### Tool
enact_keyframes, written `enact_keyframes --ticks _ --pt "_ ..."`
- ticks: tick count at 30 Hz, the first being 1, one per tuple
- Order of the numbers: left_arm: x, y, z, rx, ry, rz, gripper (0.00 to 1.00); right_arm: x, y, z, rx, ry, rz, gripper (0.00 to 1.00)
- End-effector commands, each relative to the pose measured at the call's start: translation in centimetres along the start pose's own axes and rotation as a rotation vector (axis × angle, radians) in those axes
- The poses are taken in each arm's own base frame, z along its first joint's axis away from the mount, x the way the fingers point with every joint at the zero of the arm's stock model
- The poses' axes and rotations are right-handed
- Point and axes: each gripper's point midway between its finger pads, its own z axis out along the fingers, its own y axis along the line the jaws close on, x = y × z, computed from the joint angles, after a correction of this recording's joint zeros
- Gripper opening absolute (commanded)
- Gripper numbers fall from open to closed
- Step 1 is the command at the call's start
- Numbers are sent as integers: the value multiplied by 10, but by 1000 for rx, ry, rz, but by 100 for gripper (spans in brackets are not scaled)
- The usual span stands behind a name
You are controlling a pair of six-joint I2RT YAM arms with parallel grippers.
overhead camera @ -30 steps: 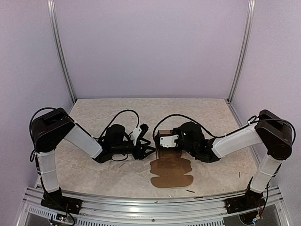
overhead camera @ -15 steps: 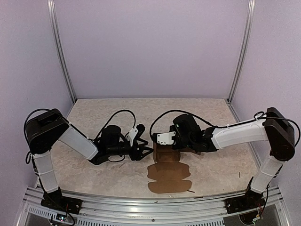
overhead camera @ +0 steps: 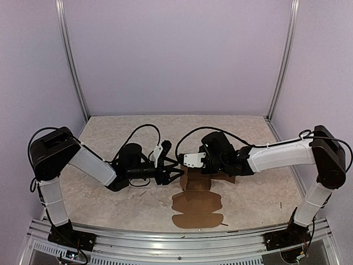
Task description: Fold the paper box
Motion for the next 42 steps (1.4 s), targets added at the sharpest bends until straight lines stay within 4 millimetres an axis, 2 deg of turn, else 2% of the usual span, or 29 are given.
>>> enact_keyframes --ticks 1,3,8,16,21,29,33,42 --pt "-4 6 15 -17 -9 -29 64 -8 -7 -7 -20 -22 46 5" --pt "3 17 17 -67 14 -48 63 -6 -7 -7 -23 -19 49 5" --pt "15 28 21 -120 31 -72 62 -4 -5 -9 -37 -20 56 8" --pt "21 28 35 -131 46 -72 60 -3 4 -8 -76 -14 75 7" --pt "25 32 32 -176 34 -88 56 -1 9 -11 -79 -4 77 10" --pt "14 18 21 -143 9 -93 58 7 -11 -11 11 65 77 11" --pt "10 18 17 -156 15 -84 58 3 -20 -13 67 57 53 10" --pt "17 13 17 -112 32 -85 58 -8 -6 -21 190 75 -142 5"
